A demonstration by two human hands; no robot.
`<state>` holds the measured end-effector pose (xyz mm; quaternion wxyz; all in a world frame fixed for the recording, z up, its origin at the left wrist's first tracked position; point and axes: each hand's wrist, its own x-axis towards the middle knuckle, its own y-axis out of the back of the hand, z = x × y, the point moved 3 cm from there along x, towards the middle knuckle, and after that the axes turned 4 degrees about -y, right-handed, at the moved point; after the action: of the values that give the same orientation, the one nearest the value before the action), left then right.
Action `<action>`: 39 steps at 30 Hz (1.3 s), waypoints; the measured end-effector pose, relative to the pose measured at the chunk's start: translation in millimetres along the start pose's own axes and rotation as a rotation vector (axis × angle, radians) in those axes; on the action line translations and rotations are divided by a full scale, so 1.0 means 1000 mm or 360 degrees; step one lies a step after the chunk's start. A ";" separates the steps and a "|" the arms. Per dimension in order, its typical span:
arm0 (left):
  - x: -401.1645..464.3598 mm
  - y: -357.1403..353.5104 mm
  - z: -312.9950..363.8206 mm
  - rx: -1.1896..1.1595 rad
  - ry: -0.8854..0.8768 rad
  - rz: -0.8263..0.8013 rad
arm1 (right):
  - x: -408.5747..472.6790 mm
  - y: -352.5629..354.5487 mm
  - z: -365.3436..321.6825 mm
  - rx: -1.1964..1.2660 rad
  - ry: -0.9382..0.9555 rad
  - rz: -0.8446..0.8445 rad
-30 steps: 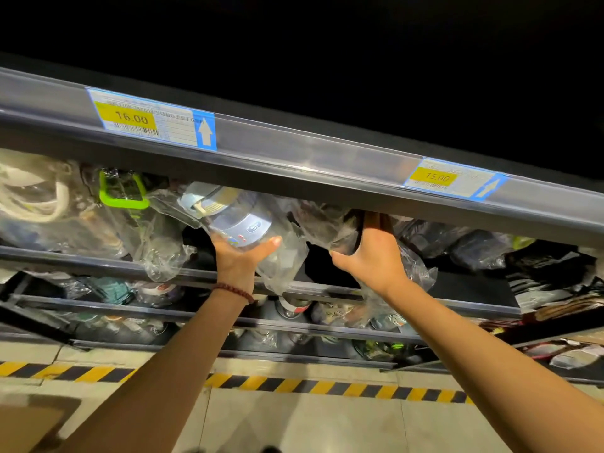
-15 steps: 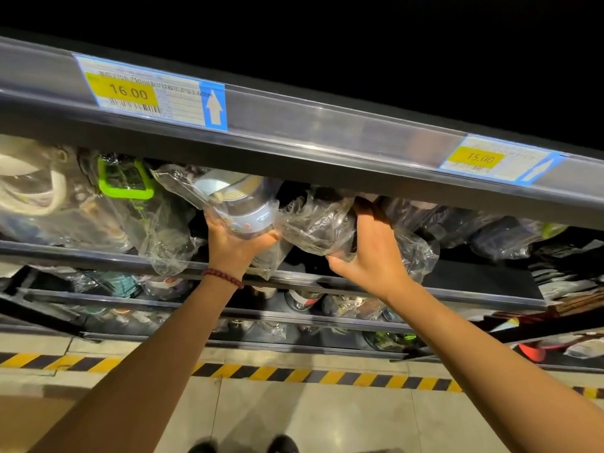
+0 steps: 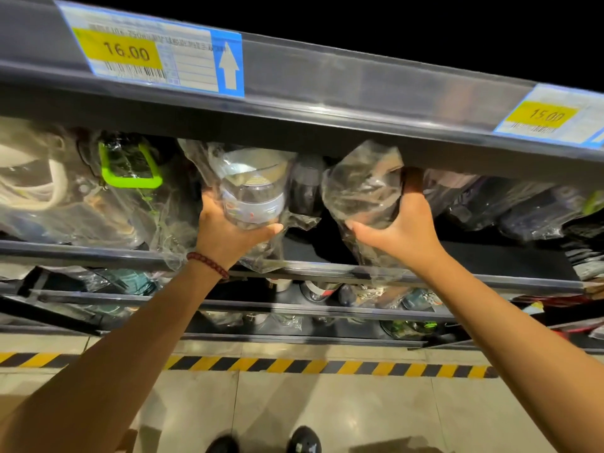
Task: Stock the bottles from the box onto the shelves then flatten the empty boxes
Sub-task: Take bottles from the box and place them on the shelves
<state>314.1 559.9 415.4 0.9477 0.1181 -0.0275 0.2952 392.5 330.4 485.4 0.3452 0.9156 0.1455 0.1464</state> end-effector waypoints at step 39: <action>-0.003 0.005 -0.007 0.0094 0.0108 -0.0144 | 0.004 -0.044 -0.001 0.0628 -0.0074 0.0283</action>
<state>308.5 563.8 409.1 0.9566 0.1370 0.0188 0.2566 388.8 364.5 457.3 0.1484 0.9777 0.0818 0.1239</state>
